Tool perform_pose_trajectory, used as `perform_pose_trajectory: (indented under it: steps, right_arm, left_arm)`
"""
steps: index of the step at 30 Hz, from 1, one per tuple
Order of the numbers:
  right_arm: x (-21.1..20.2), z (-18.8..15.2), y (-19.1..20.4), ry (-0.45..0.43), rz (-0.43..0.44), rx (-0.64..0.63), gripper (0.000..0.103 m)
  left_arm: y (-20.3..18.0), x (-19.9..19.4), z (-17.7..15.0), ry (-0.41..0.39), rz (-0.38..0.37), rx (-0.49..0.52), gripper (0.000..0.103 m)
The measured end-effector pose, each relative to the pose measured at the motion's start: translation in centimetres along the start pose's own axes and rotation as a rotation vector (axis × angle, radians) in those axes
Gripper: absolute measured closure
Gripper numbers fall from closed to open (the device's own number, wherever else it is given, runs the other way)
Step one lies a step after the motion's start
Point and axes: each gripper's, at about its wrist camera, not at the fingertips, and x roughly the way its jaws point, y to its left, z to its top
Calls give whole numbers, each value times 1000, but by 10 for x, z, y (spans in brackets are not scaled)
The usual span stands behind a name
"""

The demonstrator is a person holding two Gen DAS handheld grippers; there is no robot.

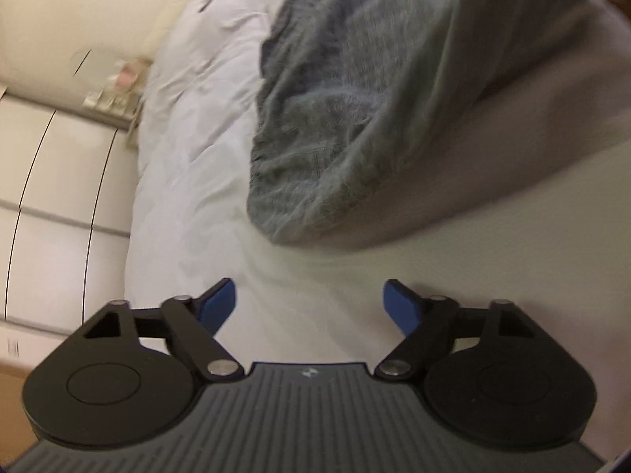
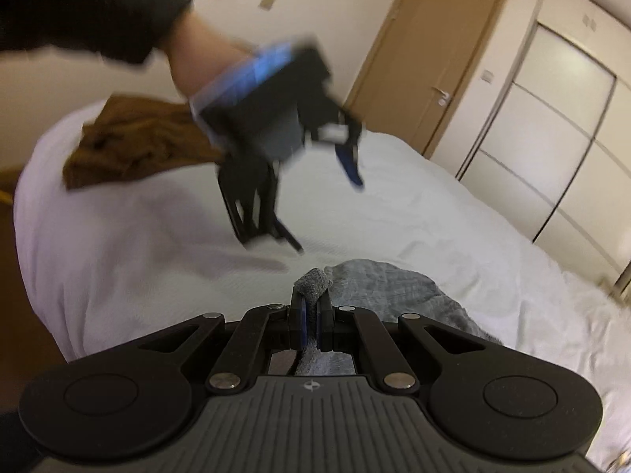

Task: Fold clothes

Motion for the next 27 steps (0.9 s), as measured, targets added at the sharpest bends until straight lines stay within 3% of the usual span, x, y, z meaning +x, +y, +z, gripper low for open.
perform_pose_trajectory:
  steps: [4, 6, 8, 11, 16, 20, 27]
  right_arm:
    - [-10, -3, -25, -39, 23, 58, 101]
    - [-13, -6, -34, -49, 30, 77, 101]
    - [-16, -10, -43, -55, 34, 96, 101]
    - [-25, -20, -54, -67, 38, 133, 101]
    - [-45, -41, -77, -96, 47, 211, 101]
    - [-76, -59, -109, -139, 37, 341, 101]
    - [-153, -113, -186, -194, -116, 578, 101]
  left_arm:
    - [7, 37, 9, -30, 5, 103, 30]
    - [9, 50, 14, -40, 4, 159, 41]
    - [10, 60, 19, -21, -3, 218, 66]
    - [14, 67, 27, 15, -4, 281, 91]
    - [46, 54, 58, 41, 17, 311, 97]
    - [85, 47, 110, 23, 53, 309, 97]
    - [123, 80, 215, -19, 21, 344, 97]
